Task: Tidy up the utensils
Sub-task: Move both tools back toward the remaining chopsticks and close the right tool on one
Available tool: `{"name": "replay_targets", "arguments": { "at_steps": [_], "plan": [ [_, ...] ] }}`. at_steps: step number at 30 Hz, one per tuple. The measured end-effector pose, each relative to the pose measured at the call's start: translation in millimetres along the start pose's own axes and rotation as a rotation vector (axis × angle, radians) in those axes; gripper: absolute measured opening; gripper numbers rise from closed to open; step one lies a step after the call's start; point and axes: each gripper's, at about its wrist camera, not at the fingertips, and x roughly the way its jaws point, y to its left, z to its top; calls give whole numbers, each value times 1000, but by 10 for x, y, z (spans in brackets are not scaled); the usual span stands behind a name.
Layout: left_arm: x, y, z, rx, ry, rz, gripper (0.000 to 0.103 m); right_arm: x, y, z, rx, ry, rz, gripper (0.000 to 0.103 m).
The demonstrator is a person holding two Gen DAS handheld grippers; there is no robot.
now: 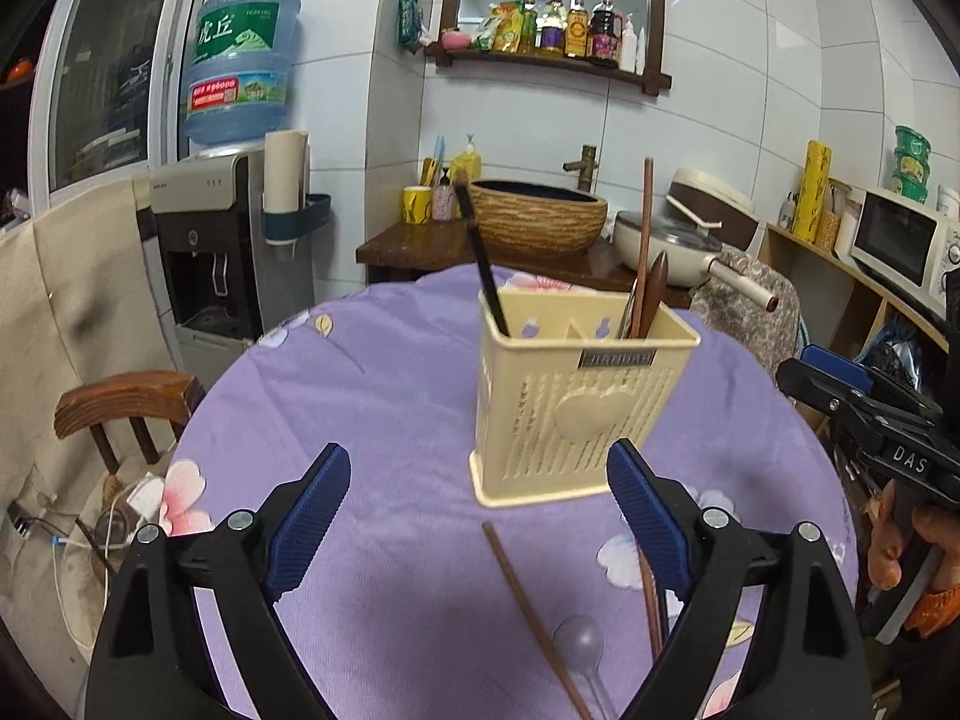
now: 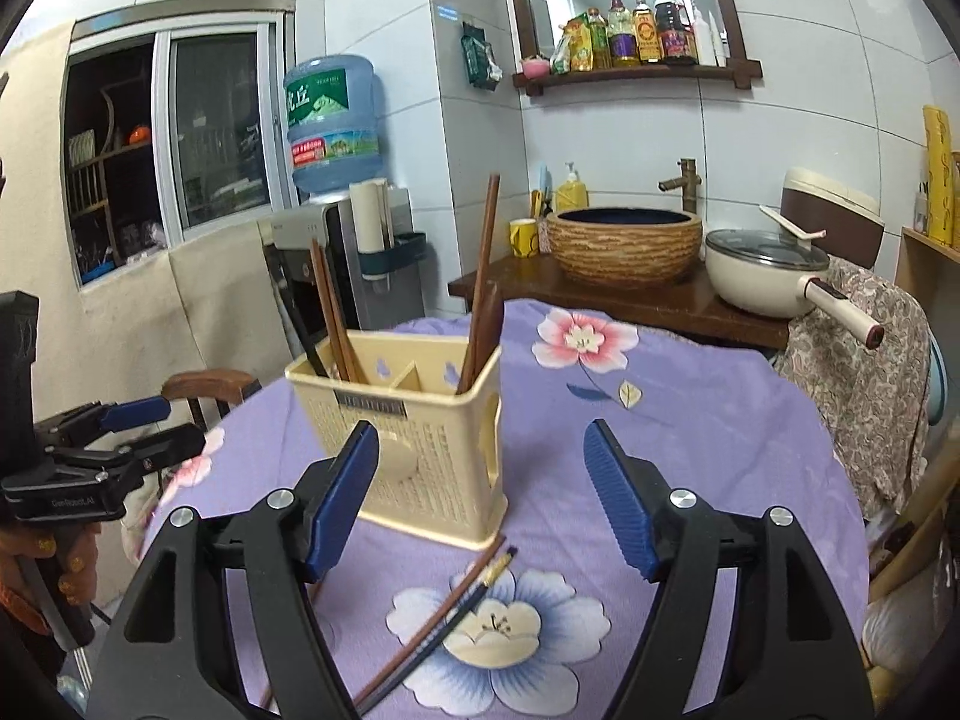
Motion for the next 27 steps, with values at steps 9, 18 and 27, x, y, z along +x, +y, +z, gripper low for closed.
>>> {"name": "replay_targets", "arguments": {
  "at_steps": [9, 18, 27],
  "plan": [
    [74, 138, -370, -53, 88, 5, 86, 71, 20, -413, -9, 116, -3, 71],
    [152, 137, -674, -51, 166, 10, 85, 154, 52, -737, -10, 214, 11, 71],
    [290, -40, -839, -23, 233, -30, 66, 303, 132, -976, -26, 314, 29, 68]
  ]
}}
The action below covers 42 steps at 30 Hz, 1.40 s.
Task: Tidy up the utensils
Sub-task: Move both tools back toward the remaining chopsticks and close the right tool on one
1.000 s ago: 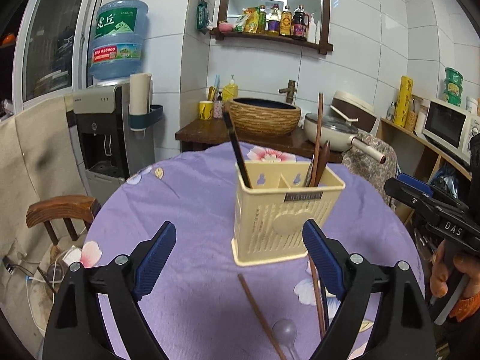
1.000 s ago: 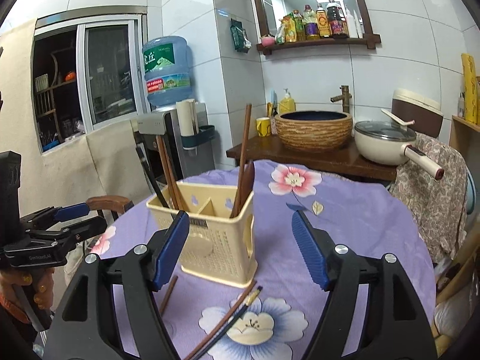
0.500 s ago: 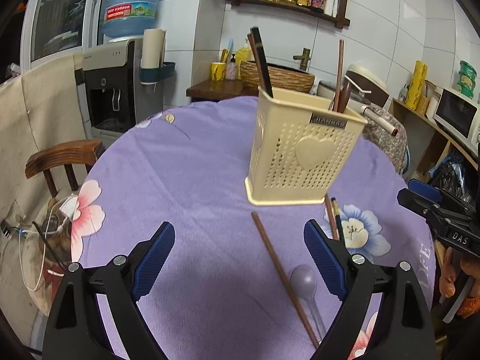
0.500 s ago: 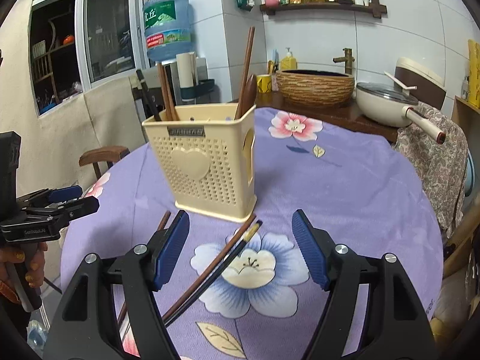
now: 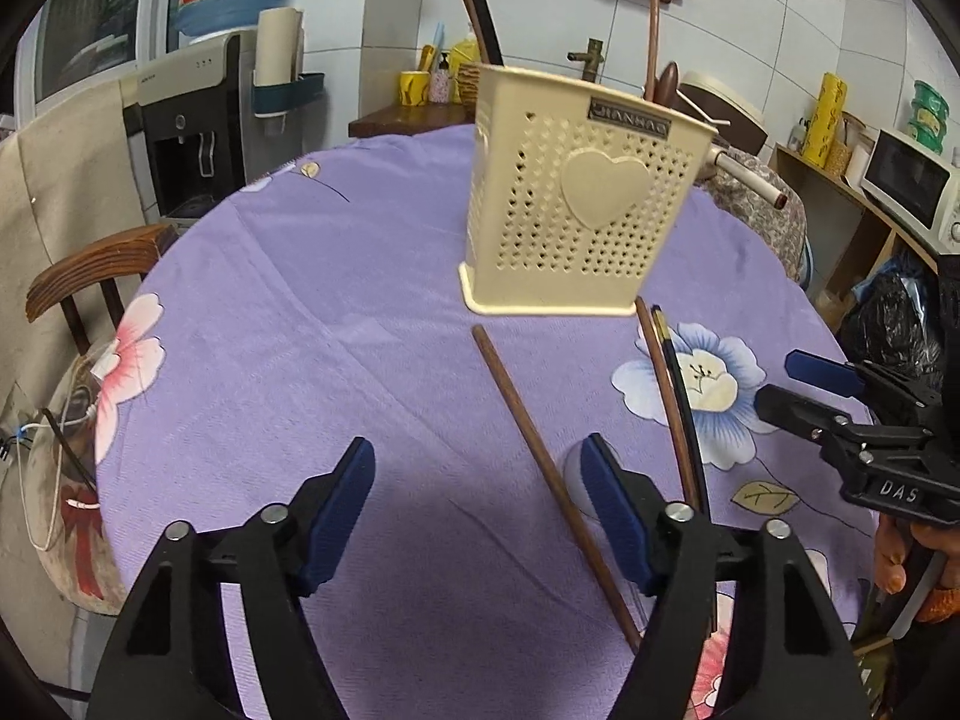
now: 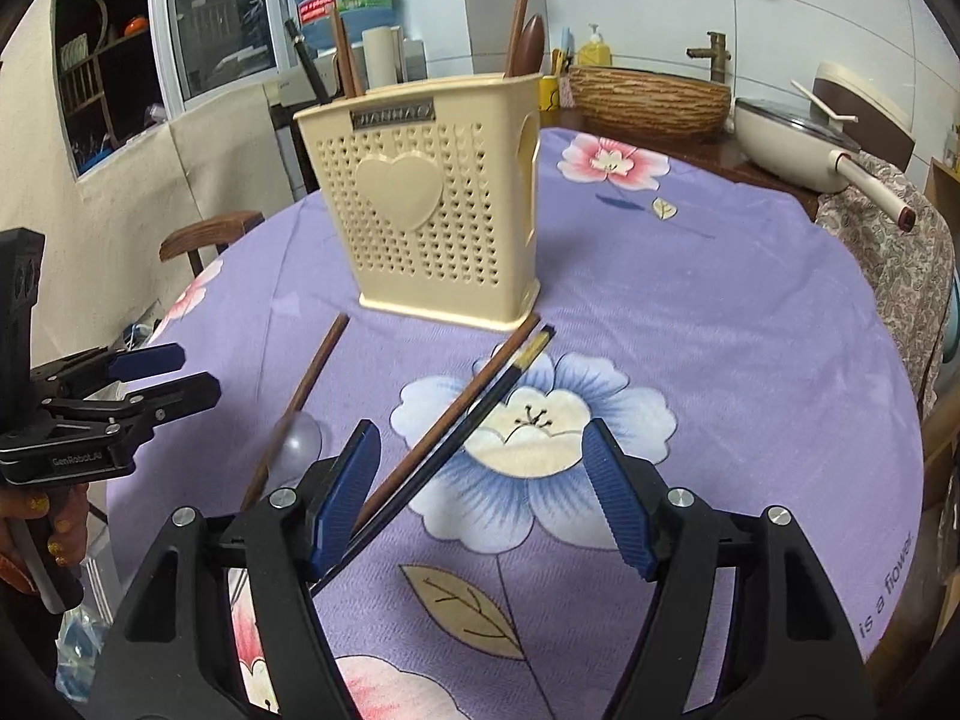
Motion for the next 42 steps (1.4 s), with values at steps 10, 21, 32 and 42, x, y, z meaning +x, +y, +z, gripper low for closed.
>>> {"name": "replay_targets", "arguments": {
  "at_steps": [10, 21, 32, 42],
  "plan": [
    [83, -192, -51, 36, 23, -15, 51, 368, -57, 125, 57, 94, -47, 47],
    [140, -397, -140, 94, 41, -11, 51, 814, -285, 317, 224, 196, -24, 24],
    [333, -180, 202, 29, 52, 39, 44, 951, -343, 466, 235, 241, -49, 23],
    [718, -113, 474, 8, 128, 71, 33, 1039, -273, 541, 211, 279, -103, 19]
  ]
}}
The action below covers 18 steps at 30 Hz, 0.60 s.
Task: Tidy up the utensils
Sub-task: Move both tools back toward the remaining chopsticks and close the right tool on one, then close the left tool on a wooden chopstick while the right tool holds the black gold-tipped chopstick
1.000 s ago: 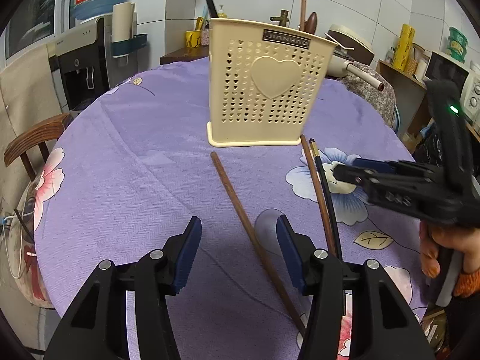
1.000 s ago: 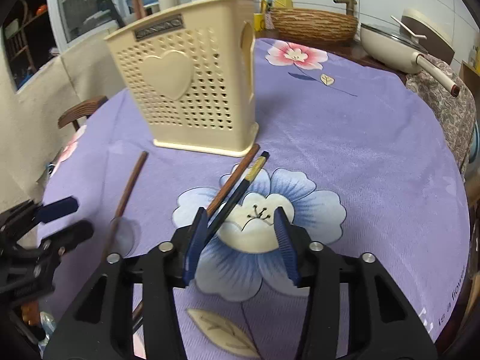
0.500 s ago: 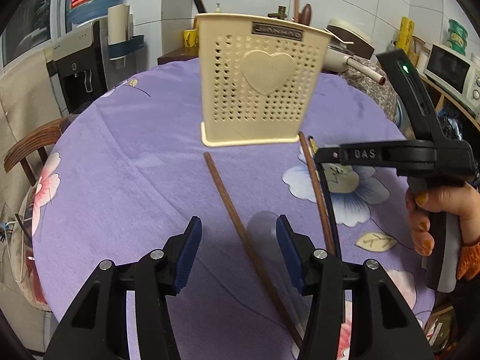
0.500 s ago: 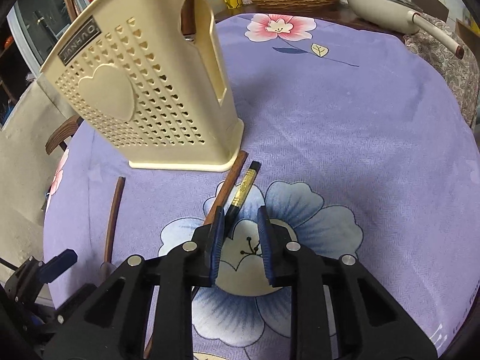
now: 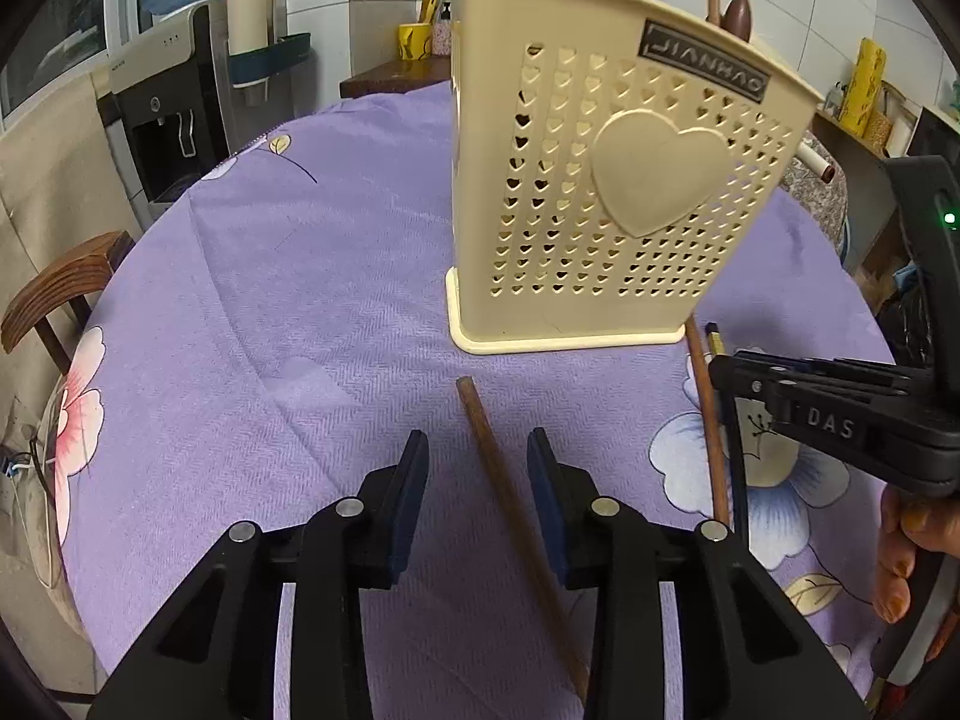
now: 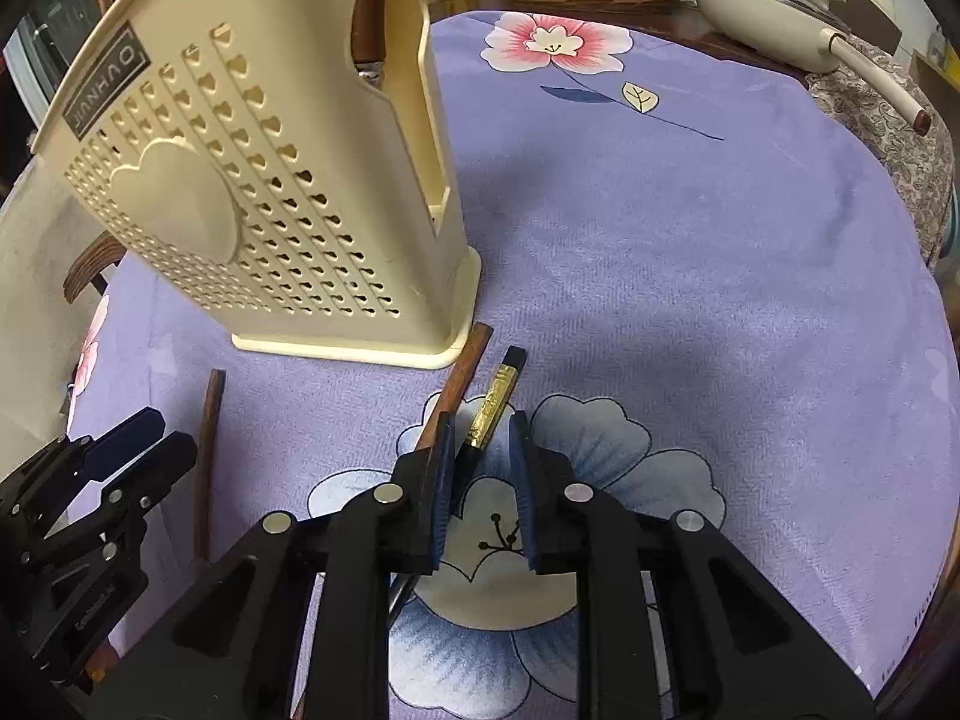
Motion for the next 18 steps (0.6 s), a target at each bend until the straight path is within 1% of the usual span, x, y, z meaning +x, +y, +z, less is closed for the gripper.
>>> {"name": "replay_targets", "arguments": {
  "at_steps": [5, 8, 11, 15, 17, 18],
  "plan": [
    [96, -16, 44, -7, 28, 4, 32, 23, 10, 36, 6, 5, -12, 16],
    [153, -37, 42, -3, 48, 7, 31, 22, -8, 38, 14, 6, -2, 15],
    [168, -54, 47, 14, 46, 24, 30, 32, -42, 62, 19, 9, 9, 14],
    [173, -59, 66, 11, 53, 28, 29, 46, -50, 82, 18, 18, 13, 14],
    [189, -79, 84, 14, 53, 40, 26, 58, -40, 93, 20, 19, 8, 14],
    [210, -71, 108, 14, 52, 44, 22, 65, -27, 98, 18, 17, 1, 14]
  ]
}}
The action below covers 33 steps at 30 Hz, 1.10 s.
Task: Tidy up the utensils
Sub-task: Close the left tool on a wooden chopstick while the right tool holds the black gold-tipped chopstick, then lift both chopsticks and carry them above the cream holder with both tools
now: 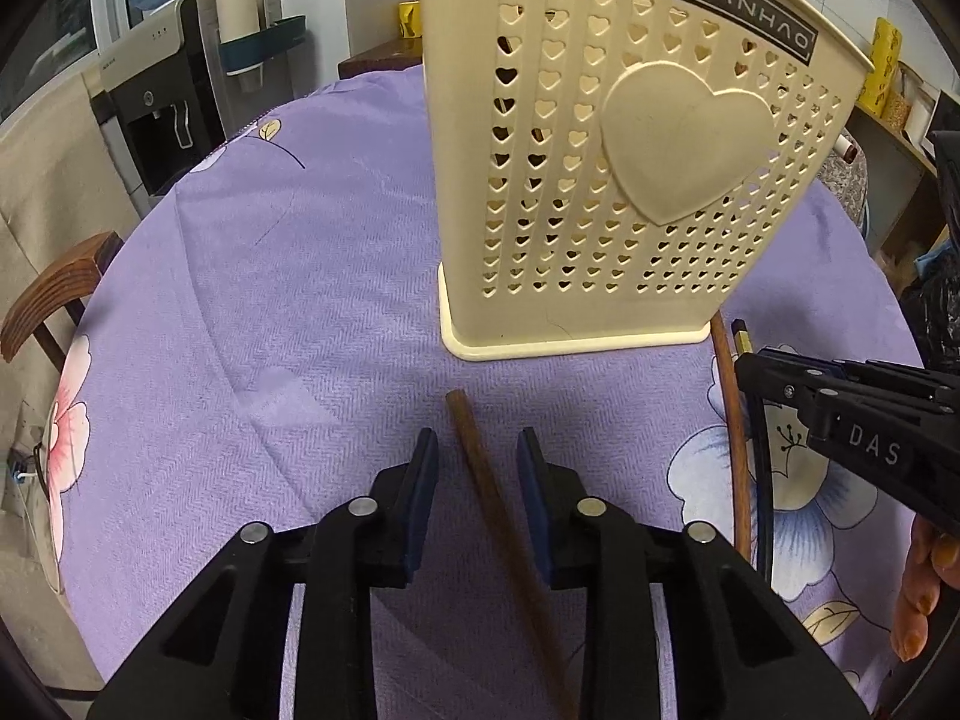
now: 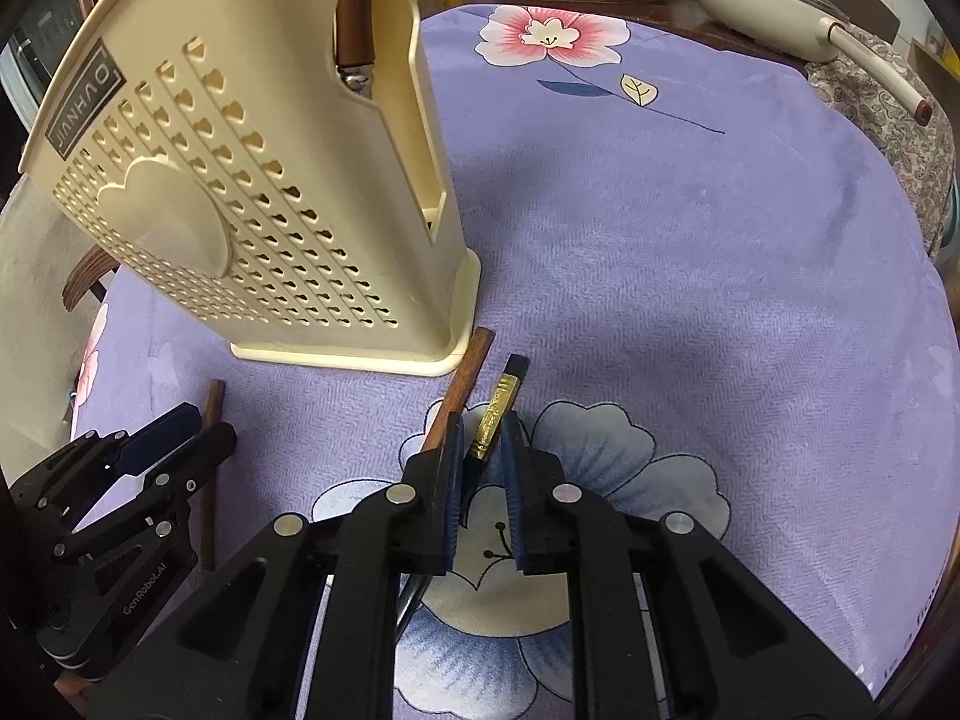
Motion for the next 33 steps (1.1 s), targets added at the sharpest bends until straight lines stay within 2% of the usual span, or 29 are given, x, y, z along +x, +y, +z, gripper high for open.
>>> {"name": "replay_targets", "arguments": {
  "at_steps": [4, 11, 22, 29, 33],
  "plan": [
    [6, -7, 12, 1, -3, 16, 11, -1, 28, -12, 1, -9, -11, 13],
    [1, 45, 4, -8, -11, -9, 10, -19, -72, -51, 40, -16, 35, 9],
    [-10, 133, 25, -34, -27, -49, 10, -82, -239, -51, 76, -29, 103, 9],
    [-200, 113, 38, -30, -75, -63, 9, -234, -281, -65, 72, -82, 157, 9],
    [-364, 102, 76, -31, -116, -76, 8, -391, -244, -75, 39, -132, 157, 8]
  ]
}}
